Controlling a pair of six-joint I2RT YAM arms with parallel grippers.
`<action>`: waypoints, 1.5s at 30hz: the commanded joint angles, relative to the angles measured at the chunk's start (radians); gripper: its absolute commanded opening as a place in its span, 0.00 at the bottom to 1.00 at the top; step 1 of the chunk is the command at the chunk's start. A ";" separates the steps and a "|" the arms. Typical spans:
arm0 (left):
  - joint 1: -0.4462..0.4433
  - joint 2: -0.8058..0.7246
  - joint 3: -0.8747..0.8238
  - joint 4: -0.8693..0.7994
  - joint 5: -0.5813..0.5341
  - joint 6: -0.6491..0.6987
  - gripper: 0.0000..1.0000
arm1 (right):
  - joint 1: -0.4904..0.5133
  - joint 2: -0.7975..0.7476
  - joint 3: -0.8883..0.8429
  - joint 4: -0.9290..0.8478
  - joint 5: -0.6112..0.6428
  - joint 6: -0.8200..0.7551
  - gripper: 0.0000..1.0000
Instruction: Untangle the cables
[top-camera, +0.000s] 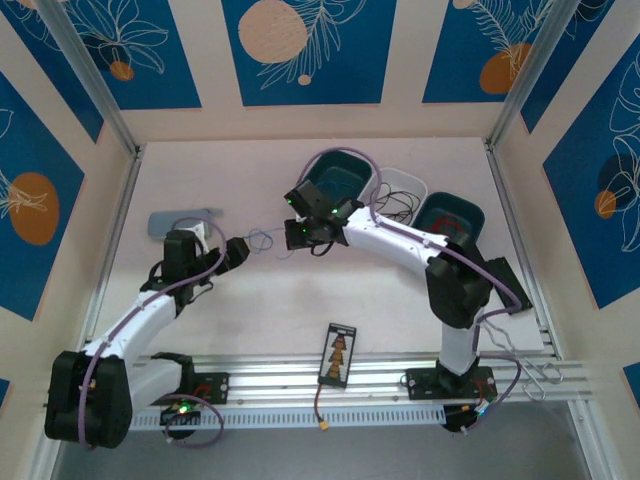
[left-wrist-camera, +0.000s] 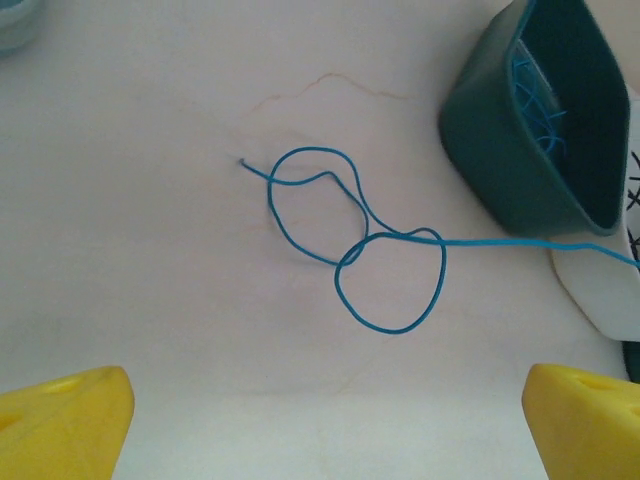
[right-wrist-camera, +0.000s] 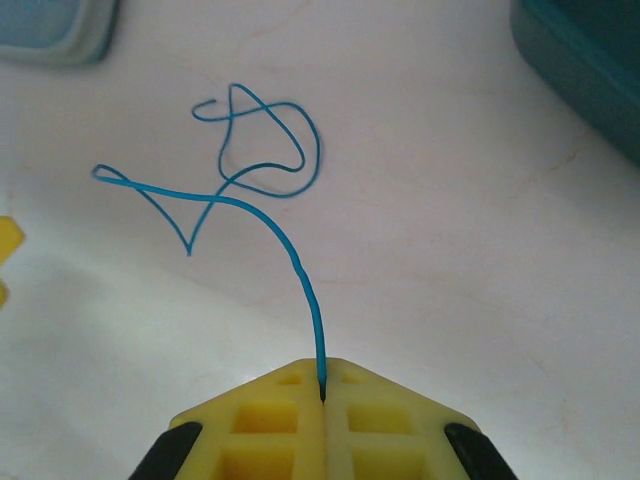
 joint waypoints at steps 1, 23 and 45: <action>0.012 -0.032 -0.026 0.041 0.011 0.011 0.99 | -0.001 -0.075 0.005 0.010 0.000 0.015 0.00; 0.009 0.011 -0.050 0.122 0.140 0.125 0.78 | -0.047 -0.320 0.019 0.023 -0.063 0.020 0.00; -0.046 0.288 0.077 0.374 0.352 0.442 0.68 | -0.168 -0.435 0.079 0.027 -0.408 0.091 0.00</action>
